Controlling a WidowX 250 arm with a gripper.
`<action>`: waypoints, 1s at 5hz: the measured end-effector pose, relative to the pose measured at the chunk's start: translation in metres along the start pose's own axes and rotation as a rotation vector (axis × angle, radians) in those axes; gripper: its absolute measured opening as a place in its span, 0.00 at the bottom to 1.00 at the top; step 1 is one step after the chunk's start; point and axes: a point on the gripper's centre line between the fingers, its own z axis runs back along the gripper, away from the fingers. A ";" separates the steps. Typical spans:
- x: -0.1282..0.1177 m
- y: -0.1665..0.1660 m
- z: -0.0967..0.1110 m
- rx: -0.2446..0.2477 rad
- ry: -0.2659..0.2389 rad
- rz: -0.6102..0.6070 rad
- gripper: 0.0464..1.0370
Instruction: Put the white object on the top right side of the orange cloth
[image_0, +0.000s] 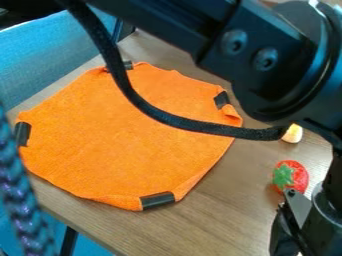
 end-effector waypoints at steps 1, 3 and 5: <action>-0.004 0.006 -0.015 0.013 0.037 0.013 0.89; -0.015 0.017 -0.020 0.027 0.033 0.054 0.71; -0.048 0.046 0.008 -0.011 -0.012 0.151 0.71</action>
